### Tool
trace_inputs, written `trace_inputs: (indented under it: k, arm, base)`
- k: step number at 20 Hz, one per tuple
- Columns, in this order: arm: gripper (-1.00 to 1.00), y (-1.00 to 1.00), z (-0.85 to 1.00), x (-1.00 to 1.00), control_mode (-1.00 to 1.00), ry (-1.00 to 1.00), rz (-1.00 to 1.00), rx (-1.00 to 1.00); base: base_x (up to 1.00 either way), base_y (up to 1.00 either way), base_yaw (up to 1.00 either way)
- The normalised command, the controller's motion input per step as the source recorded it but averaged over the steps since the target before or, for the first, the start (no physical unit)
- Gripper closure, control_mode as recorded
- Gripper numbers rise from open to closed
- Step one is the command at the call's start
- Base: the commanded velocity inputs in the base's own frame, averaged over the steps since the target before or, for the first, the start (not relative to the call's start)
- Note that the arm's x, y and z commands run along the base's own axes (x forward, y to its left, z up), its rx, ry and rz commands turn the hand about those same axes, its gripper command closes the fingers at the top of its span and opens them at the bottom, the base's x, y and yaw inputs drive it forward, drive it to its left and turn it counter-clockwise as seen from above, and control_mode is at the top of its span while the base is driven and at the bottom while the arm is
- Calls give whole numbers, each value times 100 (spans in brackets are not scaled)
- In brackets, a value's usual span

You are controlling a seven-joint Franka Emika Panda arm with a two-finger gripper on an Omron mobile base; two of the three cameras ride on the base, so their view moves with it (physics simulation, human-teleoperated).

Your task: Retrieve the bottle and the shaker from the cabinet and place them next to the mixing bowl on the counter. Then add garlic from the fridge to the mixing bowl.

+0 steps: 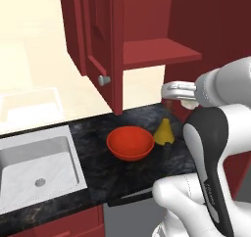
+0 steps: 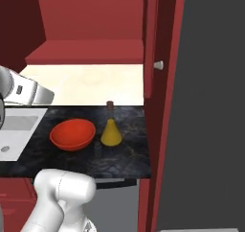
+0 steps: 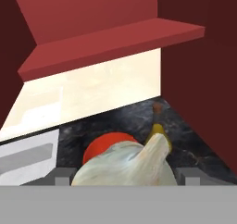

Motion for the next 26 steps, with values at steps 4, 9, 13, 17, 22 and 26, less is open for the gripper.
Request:
trace_inputs:
  k: [4, 9, 13, 17, 22, 26]
  arm:
    - [100, 0, 0, 0, 100, 0, 0, 0]
    - [100, 0, 0, 0, 100, 0, 0, 0]
    - [100, 0, 0, 0, 100, 0, 0, 0]
    - [100, 0, 0, 0, 100, 0, 0, 0]
    - [100, 0, 0, 0, 100, 0, 0, 0]
    - [100, 0, 0, 0, 100, 0, 0, 0]
  base:
    - [60, -9, 0]
    - [57, 0, 12]
    - [90, -17, 28]
    - [58, -10, 21]
    - [0, 0, 0]
    - [0, 0, 0]
